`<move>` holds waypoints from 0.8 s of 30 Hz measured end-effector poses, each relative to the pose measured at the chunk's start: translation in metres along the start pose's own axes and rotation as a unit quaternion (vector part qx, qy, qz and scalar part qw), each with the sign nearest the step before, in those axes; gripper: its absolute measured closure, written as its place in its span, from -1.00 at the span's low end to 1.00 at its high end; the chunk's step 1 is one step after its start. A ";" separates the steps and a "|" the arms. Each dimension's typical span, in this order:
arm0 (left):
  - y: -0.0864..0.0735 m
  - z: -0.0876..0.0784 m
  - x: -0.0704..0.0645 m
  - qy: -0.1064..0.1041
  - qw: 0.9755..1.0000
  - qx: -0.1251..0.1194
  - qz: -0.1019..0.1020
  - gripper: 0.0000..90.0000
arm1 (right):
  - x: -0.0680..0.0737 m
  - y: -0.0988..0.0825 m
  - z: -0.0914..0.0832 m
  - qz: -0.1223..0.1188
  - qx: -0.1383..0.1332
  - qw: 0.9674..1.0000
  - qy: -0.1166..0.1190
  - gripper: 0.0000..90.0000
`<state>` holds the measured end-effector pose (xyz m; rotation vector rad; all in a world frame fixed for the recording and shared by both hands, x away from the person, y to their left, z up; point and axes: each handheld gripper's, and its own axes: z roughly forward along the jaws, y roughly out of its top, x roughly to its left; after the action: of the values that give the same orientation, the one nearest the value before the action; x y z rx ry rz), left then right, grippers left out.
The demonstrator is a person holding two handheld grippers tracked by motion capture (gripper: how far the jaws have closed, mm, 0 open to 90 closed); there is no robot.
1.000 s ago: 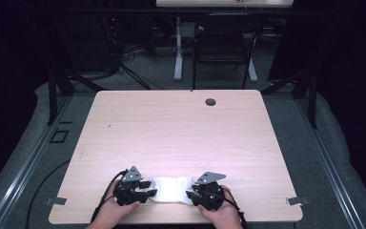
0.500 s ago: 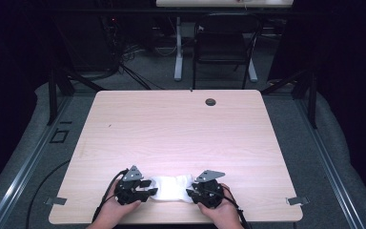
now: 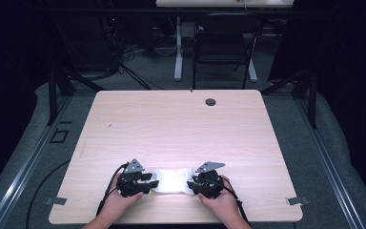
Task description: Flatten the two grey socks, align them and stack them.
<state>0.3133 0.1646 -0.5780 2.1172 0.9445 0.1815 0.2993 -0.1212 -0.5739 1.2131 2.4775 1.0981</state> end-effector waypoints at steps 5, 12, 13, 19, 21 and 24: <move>0.005 0.004 0.005 0.005 1.000 -0.004 -0.005 0.23 | -0.006 0.005 0.004 0.011 -0.003 1.000 -0.004 0.48; 0.009 0.010 0.010 0.012 1.000 -0.013 -0.011 0.23 | -0.012 0.011 0.008 0.018 -0.005 1.000 -0.012 0.48; 0.010 0.010 0.011 0.013 1.000 -0.013 -0.011 0.23 | -0.013 0.011 0.009 0.021 -0.005 1.000 -0.012 0.48; 0.013 0.014 0.015 0.018 0.999 -0.020 -0.020 0.23 | -0.016 0.014 0.011 0.025 -0.009 1.000 -0.014 0.47; 0.013 0.014 0.015 0.018 0.999 -0.021 -0.022 0.23 | -0.017 0.016 0.012 0.024 -0.007 1.000 -0.014 0.47; 0.013 0.014 0.016 0.019 0.999 -0.021 -0.020 0.23 | -0.019 0.016 0.013 0.026 -0.010 1.000 -0.013 0.47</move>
<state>0.3377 0.1614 -0.5810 2.0606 0.9965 0.2196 0.3275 -0.1213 -0.5753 1.2859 2.4217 1.1101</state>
